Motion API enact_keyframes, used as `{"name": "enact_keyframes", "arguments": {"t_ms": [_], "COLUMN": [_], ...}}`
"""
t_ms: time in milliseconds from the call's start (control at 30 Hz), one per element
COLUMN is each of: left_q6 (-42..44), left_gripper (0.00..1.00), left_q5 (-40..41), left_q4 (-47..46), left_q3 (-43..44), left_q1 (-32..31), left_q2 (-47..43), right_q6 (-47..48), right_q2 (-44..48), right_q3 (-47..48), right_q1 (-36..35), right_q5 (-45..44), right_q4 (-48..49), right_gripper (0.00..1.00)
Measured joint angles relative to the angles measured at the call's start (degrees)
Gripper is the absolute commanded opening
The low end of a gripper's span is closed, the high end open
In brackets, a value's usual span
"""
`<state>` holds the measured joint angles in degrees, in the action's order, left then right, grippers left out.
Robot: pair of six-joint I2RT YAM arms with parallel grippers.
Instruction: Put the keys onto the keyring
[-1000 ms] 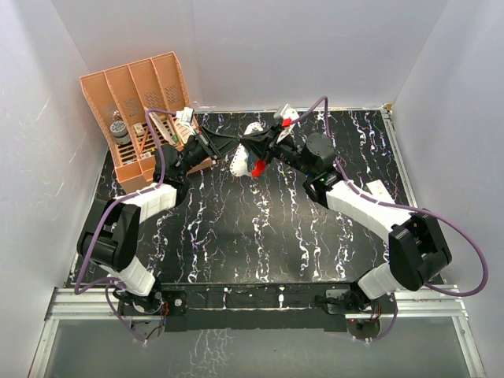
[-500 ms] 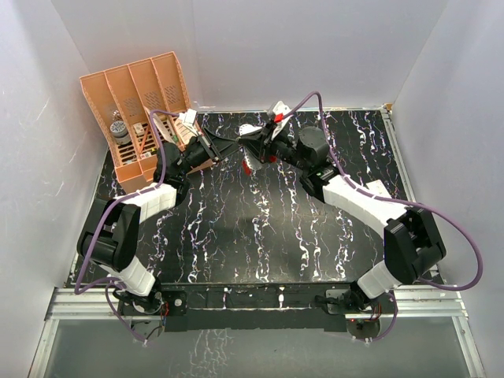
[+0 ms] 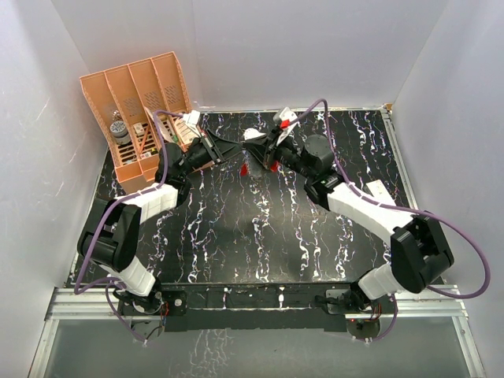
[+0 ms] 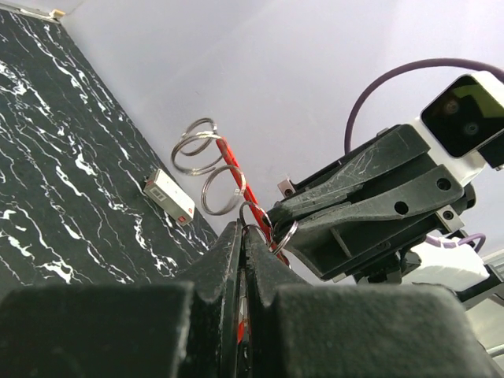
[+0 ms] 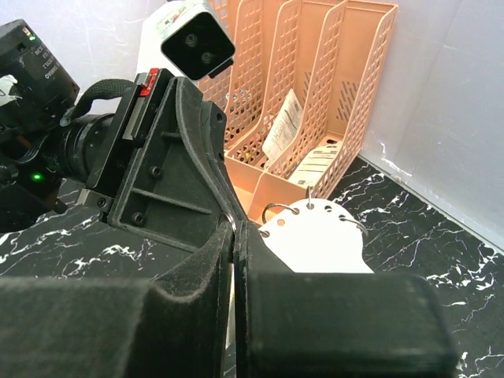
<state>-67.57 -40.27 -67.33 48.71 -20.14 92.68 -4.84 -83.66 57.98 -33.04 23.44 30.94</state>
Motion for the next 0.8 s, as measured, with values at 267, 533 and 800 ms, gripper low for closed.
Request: {"name": "enact_keyframes", "arguments": {"t_ms": [267, 533, 800], "left_q6": [-1.44, -1.46, -2.12], "left_gripper": [0.32, 0.34, 0.33], "left_q5": [1.33, 3.96, 3.15], "left_q4": [-3.52, -8.48, -15.04], "left_q3": [-1.27, -6.80, -7.48], "left_q1": [-0.31, 0.68, 0.68], "left_q2": [0.00, -1.57, -1.60], "right_q6": [-2.43, -3.04, -4.24], "right_q2": [4.15, 4.96, 4.96], "right_q3": [-5.20, -7.98, -8.17], "right_q1": [-0.50, -0.72, -0.72], "right_q5": [-2.95, -4.72, -5.75], "right_q4": [4.55, 3.89, 4.00], "right_gripper": [0.00, 0.00, 0.00]}}
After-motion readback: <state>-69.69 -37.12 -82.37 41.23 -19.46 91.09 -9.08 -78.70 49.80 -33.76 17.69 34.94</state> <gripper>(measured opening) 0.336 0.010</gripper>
